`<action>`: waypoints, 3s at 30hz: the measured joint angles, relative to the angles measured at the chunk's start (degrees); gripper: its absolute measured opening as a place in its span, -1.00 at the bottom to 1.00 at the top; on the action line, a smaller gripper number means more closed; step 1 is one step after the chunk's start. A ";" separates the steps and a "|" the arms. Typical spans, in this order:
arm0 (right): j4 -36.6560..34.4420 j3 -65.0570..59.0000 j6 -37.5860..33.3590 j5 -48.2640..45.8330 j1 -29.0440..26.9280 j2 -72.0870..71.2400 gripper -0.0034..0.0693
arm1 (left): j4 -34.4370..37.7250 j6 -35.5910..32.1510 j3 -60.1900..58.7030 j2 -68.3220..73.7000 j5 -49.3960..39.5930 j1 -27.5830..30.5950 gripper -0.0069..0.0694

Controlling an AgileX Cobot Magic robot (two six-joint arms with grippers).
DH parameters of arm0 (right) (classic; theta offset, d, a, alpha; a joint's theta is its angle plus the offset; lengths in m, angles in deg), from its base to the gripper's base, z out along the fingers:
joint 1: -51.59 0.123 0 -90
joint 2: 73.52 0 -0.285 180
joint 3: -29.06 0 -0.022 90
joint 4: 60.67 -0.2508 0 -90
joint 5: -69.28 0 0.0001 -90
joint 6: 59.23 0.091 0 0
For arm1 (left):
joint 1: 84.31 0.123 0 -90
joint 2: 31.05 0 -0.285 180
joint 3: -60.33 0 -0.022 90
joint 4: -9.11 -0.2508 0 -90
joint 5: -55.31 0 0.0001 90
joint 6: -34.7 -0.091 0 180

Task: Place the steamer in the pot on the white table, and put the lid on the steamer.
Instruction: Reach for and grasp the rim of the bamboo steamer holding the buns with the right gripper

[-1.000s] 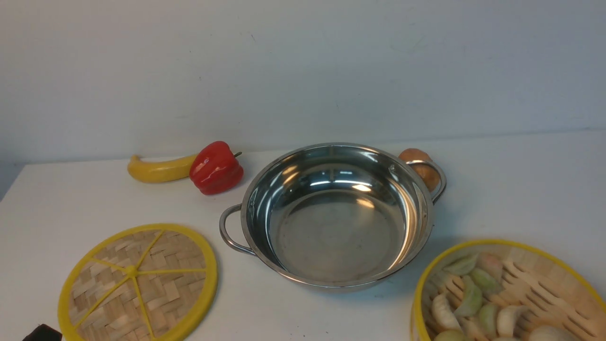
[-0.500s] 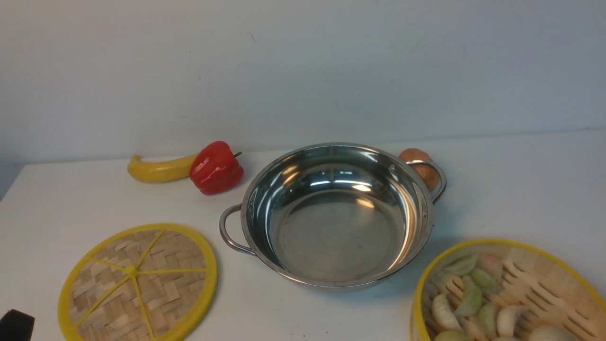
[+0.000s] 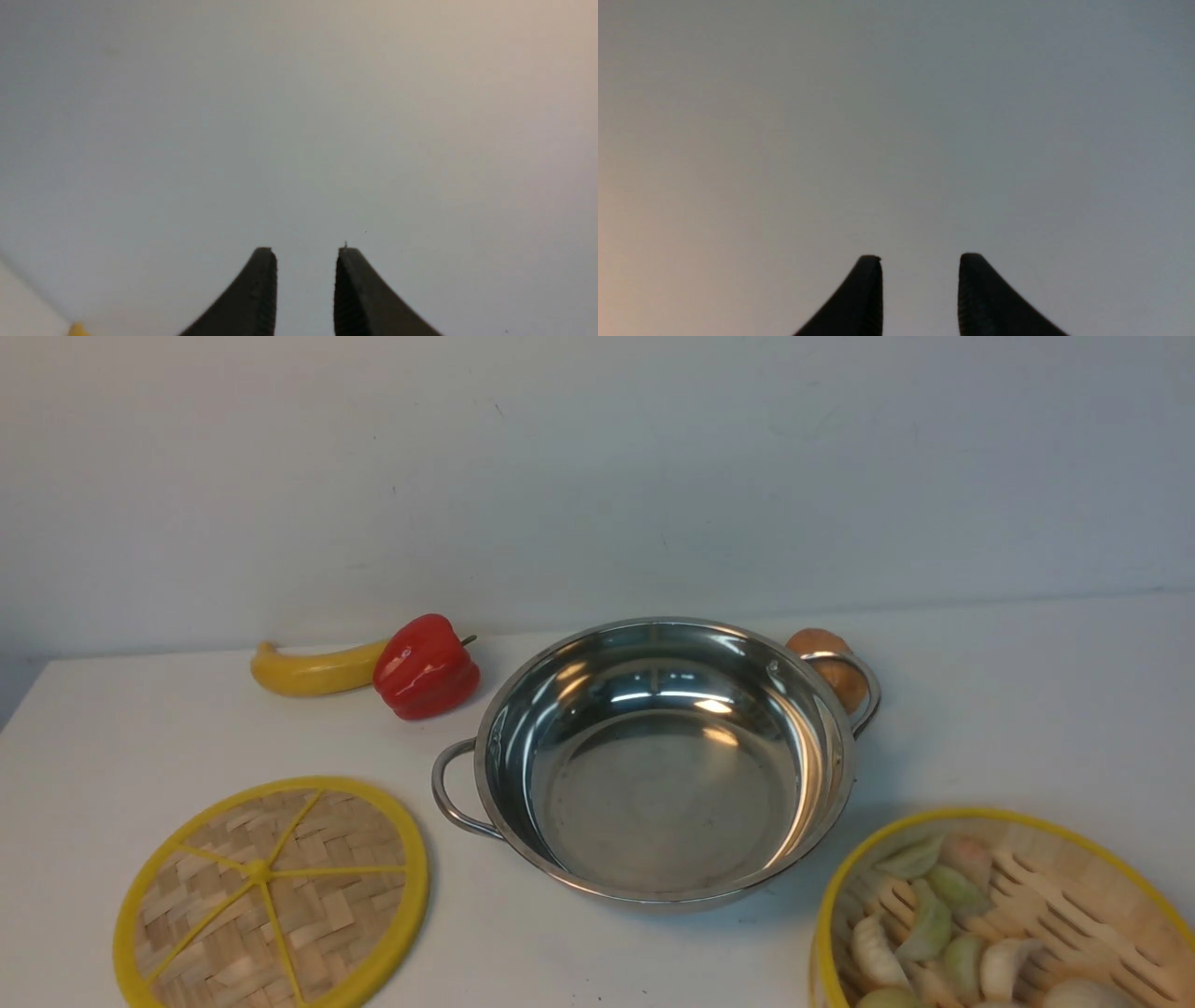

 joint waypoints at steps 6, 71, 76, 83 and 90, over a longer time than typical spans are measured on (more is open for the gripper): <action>20.47 12.56 0.00 -7.20 0.00 1.69 -0.23 | -23.94 2.26 7.09 0.14 -7.80 0.00 -0.36; 22.32 39.41 -29.82 -63.23 0.00 80.62 -0.23 | -7.06 -34.84 34.42 54.58 -74.73 0.00 -0.17; 22.39 39.41 -29.93 -61.65 0.00 83.39 -0.23 | -7.06 -34.84 34.42 54.58 -74.78 0.00 -0.17; 22.74 39.41 -29.93 -60.08 0.00 85.47 -0.23 | -7.06 -34.84 34.42 54.58 -74.78 0.00 -0.17; 22.74 39.41 -29.93 -59.24 0.00 85.71 -0.23 | -7.06 -34.84 34.42 54.58 -74.78 0.00 -0.17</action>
